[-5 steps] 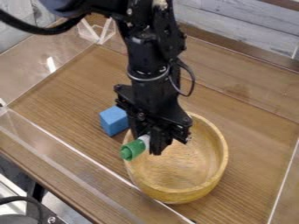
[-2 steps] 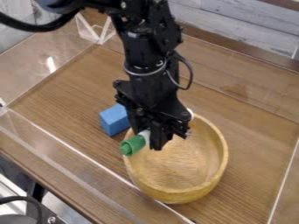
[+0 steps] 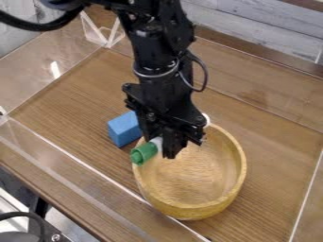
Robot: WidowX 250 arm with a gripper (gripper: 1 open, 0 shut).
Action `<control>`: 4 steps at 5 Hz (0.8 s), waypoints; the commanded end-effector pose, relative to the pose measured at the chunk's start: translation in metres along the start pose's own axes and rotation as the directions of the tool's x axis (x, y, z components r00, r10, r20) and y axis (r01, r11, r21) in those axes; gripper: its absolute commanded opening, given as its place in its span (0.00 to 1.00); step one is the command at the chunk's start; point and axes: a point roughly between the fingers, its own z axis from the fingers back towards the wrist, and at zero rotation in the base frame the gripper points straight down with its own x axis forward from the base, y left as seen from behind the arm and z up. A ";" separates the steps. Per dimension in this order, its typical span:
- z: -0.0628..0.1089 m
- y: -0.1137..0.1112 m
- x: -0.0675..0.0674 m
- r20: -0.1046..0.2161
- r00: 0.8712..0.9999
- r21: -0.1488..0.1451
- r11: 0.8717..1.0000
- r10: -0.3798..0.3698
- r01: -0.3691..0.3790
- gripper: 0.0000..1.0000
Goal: Remove the green marker from inside the brown bowl and put it on the table
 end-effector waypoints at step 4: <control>0.019 0.002 0.013 0.075 0.997 -0.010 1.000 -0.015 0.016 0.00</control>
